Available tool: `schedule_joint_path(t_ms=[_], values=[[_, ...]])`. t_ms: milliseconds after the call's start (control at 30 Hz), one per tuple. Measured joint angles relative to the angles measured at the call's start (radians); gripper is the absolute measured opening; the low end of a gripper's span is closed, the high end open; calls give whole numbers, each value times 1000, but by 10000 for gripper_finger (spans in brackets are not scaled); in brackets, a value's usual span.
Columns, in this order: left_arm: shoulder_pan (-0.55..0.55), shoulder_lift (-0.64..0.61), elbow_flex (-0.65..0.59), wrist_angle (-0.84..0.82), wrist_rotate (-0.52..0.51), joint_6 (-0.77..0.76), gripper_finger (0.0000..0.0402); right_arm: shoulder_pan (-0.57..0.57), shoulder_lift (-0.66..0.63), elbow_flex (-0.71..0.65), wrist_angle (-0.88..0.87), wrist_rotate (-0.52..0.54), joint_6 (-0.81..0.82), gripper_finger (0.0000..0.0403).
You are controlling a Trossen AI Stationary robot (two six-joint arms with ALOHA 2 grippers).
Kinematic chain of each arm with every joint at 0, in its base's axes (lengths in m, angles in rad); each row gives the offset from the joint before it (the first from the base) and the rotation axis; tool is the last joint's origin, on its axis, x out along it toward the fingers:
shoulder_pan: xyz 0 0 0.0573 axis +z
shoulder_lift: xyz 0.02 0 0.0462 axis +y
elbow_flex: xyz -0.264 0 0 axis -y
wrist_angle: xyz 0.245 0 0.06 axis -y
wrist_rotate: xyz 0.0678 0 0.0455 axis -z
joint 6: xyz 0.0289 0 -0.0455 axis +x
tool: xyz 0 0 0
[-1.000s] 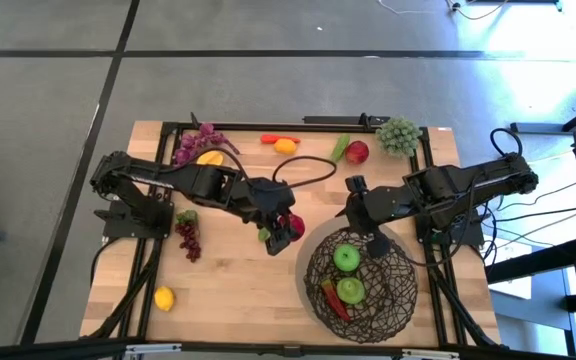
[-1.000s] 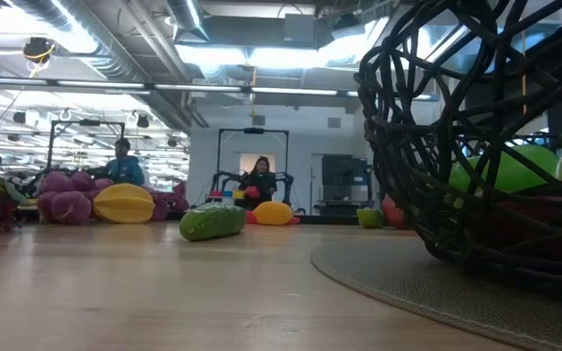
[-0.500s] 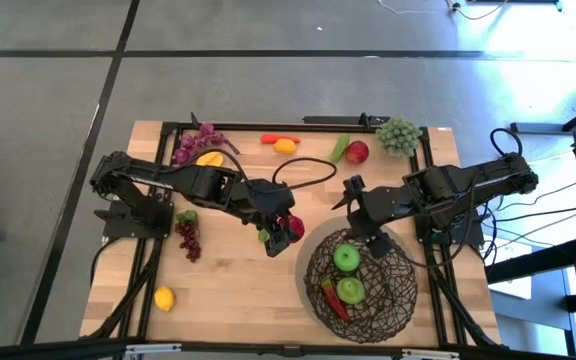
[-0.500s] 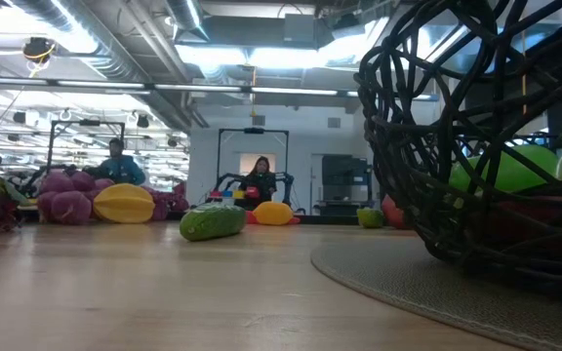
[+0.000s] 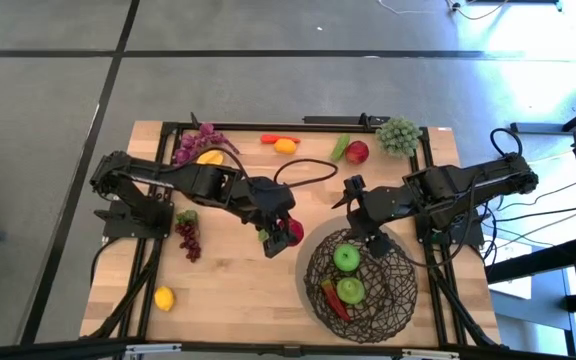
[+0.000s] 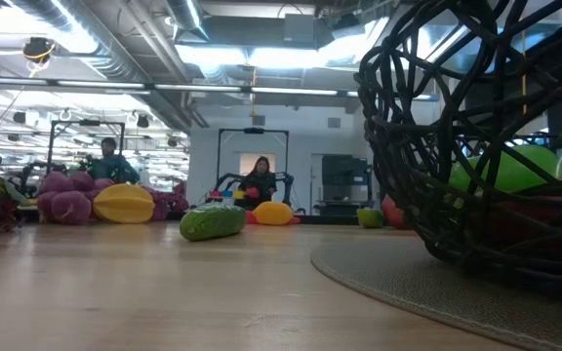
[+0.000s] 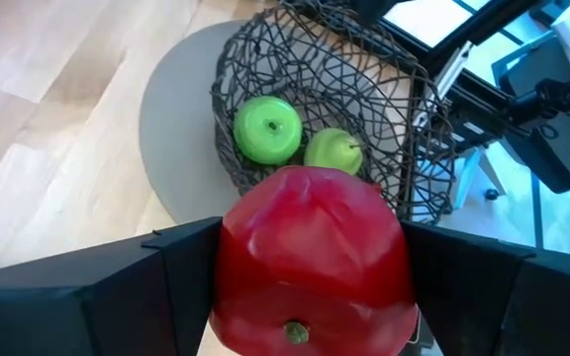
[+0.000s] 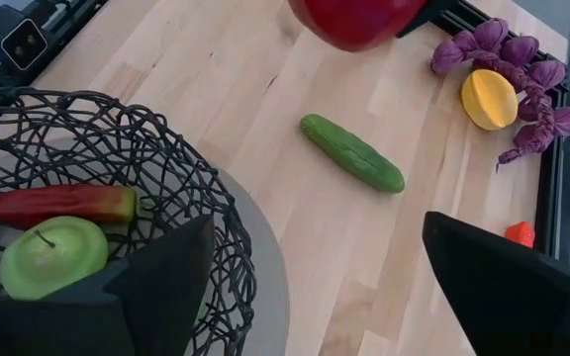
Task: Build produce basket
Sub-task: Put the red tomato into the wire basket
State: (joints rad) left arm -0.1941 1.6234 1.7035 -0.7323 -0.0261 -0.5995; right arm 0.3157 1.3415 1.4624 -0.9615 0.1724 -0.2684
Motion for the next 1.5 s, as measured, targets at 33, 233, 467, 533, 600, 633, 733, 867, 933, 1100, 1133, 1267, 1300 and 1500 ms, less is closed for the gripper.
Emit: schedule_joint_path(t_ms=[33, 233, 467, 533, 600, 633, 733, 867, 933, 1100, 1133, 1267, 1300, 1500], values=[[0, 0, 0, 0, 0, 0, 251, 0, 0, 0, 0, 0, 0, 355], [11, 0, 0, 4, 2, -1, 251, 0, 0, 0, 0, 0, -1, 355], [10, 7, 0, 90, 3, 0, 251, 0, 0, 0, 62, 2, 12, 355], [11, 9, -1, 104, 11, 0, 251, 0, 0, 0, 96, 0, 84, 355], [11, 8, -1, 118, 16, 0, 251, 0, 0, 0, 126, -2, 133, 355], [14, 8, -1, 117, 14, 0, 251, 0, 0, 0, 146, -11, 136, 355], [21, 9, -1, 128, -1, 0, 251, 0, 0, 0, 175, -17, 129, 356], [33, 9, -1, 174, 3, 8, 251, 0, 0, 0, 207, -18, 155, 356], [37, 9, -1, 179, 19, 8, 251, 0, 0, 0, 215, -19, 185, 356], [49, 9, -1, 178, 21, 19, 251, 0, 0, 0, 218, -17, 185, 356], [51, 9, -1, 178, 22, 24, 251, 0, 0, 0, 219, -17, 181, 356], [53, 9, -1, 200, 63, 33, 251, 0, 1, 0, 252, -11, 115, 356], [52, 9, -1, 204, 70, 38, 251, 0, 0, 0, 266, -12, 92, 356], [53, 25, -1, 225, 88, 45, 251, 0, 20, 0, 317, -33, -42, 356]])
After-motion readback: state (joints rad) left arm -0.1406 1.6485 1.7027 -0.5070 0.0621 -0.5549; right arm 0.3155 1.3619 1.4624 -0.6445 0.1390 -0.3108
